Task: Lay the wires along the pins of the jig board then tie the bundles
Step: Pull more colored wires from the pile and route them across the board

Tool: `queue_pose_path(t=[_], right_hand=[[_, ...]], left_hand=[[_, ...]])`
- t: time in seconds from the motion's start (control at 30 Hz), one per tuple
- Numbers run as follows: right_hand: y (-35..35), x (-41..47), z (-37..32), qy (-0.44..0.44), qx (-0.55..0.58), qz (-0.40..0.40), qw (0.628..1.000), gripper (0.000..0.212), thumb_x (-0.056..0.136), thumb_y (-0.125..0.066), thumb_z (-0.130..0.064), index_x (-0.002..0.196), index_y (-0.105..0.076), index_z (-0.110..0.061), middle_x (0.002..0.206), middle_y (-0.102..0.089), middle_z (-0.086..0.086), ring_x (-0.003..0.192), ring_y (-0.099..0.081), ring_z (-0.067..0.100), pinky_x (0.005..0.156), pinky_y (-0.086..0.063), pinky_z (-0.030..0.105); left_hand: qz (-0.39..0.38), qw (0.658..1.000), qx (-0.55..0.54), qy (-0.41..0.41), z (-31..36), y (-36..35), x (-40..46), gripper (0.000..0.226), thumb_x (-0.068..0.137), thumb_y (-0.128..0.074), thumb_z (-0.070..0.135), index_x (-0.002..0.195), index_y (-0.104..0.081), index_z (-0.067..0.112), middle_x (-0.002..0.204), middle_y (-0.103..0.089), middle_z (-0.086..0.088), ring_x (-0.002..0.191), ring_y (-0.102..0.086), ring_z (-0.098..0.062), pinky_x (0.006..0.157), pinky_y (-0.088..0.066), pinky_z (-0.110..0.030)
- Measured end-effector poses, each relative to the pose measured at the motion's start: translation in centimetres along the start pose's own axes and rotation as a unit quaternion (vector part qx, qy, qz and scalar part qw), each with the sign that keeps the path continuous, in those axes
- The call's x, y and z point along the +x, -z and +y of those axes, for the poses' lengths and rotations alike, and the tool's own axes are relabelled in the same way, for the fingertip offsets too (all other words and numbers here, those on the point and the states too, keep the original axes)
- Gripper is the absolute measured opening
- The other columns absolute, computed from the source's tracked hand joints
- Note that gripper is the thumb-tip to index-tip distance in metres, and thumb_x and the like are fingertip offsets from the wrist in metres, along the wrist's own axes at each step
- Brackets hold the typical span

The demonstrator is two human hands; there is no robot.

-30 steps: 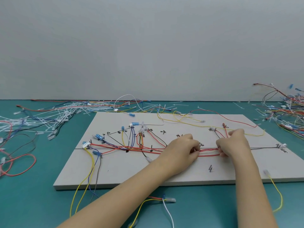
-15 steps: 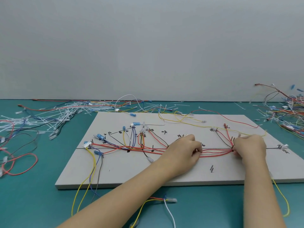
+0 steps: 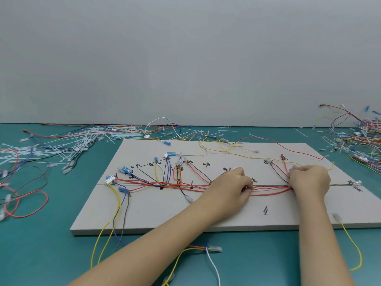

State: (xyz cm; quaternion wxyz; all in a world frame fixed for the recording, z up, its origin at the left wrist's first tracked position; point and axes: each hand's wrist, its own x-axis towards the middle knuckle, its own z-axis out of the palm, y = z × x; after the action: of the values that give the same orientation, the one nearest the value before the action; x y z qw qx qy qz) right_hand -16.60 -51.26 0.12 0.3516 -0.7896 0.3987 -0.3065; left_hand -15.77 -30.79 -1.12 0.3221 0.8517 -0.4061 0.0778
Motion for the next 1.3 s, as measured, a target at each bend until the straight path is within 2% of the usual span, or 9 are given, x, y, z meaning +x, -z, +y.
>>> queue_pose_path(t=[0.43,0.57,0.63,0.7,0.83,0.97,1.13,1.2,1.3], right_hand=[[-0.6,0.4,0.9,-0.056,0.136,0.032,0.989,0.017,0.078,-0.073,-0.005,0.095,-0.076,-0.005,0.098,-0.073,0.014,0.098,-0.067,0.032,0.097,-0.049,0.04],[-0.6,1.4,1.4,-0.131,0.217,-0.016,0.967,0.016,0.076,-0.074,-0.002,0.091,-0.076,-0.005,0.072,-0.069,0.007,0.053,-0.06,0.019,0.072,-0.059,0.032],[-0.6,1.8,1.5,-0.144,0.231,-0.028,0.962,0.014,0.076,-0.074,0.0,0.089,-0.075,-0.005,0.067,-0.066,0.005,0.048,-0.056,0.015,0.054,-0.054,0.021],[-0.7,1.9,1.4,-0.154,0.239,-0.019,0.958,0.013,0.076,-0.074,0.0,0.087,-0.074,-0.006,0.067,-0.066,0.004,0.047,-0.055,0.014,0.05,-0.05,0.02],[-0.8,1.8,1.0,-0.161,0.255,0.015,0.953,0.015,0.074,-0.073,0.0,0.089,-0.074,-0.005,0.073,-0.067,0.005,0.05,-0.056,0.016,0.054,-0.049,0.026],[-0.9,1.7,1.0,-0.146,0.209,0.025,0.967,0.023,0.074,-0.077,-0.009,0.096,-0.076,-0.008,0.089,-0.072,0.007,0.078,-0.062,0.02,0.087,-0.056,0.037],[-0.9,2.0,0.9,-0.146,0.191,0.005,0.971,0.025,0.073,-0.079,-0.01,0.097,-0.075,-0.006,0.083,-0.066,0.007,0.059,-0.051,0.016,0.082,-0.055,0.037],[-0.9,2.1,1.0,-0.143,0.189,0.002,0.972,0.026,0.073,-0.078,-0.009,0.099,-0.076,-0.005,0.084,-0.068,0.009,0.064,-0.053,0.019,0.078,-0.053,0.035],[-1.0,1.5,0.9,-0.106,0.16,0.012,0.981,0.023,0.078,-0.075,-0.009,0.1,-0.075,-0.003,0.099,-0.072,0.015,0.085,-0.063,0.026,0.088,-0.052,0.038]], left_hand=[[0.0,1.0,0.006,0.002,0.1,0.1,0.0,0.022,0.096,-0.051,0.016,0.105,-0.07,0.011,0.095,-0.053,-0.005,0.087,-0.053,-0.022,0.079,-0.048,-0.038],[-0.002,1.0,0.007,0.003,0.2,0.0,-0.1,0.022,0.096,-0.05,0.015,0.105,-0.07,0.01,0.096,-0.053,-0.006,0.088,-0.053,-0.023,0.079,-0.047,-0.039],[-0.002,1.0,0.008,0.005,0.1,0.0,-0.1,0.022,0.096,-0.05,0.015,0.105,-0.07,0.01,0.096,-0.054,-0.006,0.088,-0.053,-0.023,0.08,-0.047,-0.039],[-0.002,1.0,0.008,0.008,0.1,0.0,0.0,0.023,0.096,-0.05,0.015,0.106,-0.07,0.01,0.097,-0.054,-0.007,0.088,-0.053,-0.024,0.08,-0.047,-0.039],[-0.001,1.0,0.005,0.01,0.1,0.0,0.0,0.023,0.096,-0.05,0.016,0.108,-0.069,0.01,0.097,-0.053,-0.006,0.088,-0.054,-0.023,0.08,-0.048,-0.039],[-0.004,1.0,0.006,0.013,0.1,0.0,0.0,0.024,0.097,-0.05,0.016,0.109,-0.069,0.01,0.098,-0.053,-0.006,0.089,-0.054,-0.024,0.08,-0.048,-0.04],[-0.002,1.0,0.006,0.015,0.2,0.1,-0.1,0.024,0.097,-0.049,0.016,0.109,-0.069,0.01,0.099,-0.053,-0.006,0.089,-0.053,-0.023,0.081,-0.047,-0.039],[-0.002,1.0,0.005,0.014,0.3,0.1,-0.1,0.024,0.097,-0.05,0.017,0.108,-0.069,0.01,0.098,-0.053,-0.006,0.089,-0.053,-0.022,0.081,-0.047,-0.038],[0.0,1.0,-0.001,0.013,0.3,0.1,-0.1,0.022,0.095,-0.055,0.025,0.103,-0.07,0.011,0.095,-0.052,-0.004,0.084,-0.051,-0.019,0.079,-0.047,-0.036]])
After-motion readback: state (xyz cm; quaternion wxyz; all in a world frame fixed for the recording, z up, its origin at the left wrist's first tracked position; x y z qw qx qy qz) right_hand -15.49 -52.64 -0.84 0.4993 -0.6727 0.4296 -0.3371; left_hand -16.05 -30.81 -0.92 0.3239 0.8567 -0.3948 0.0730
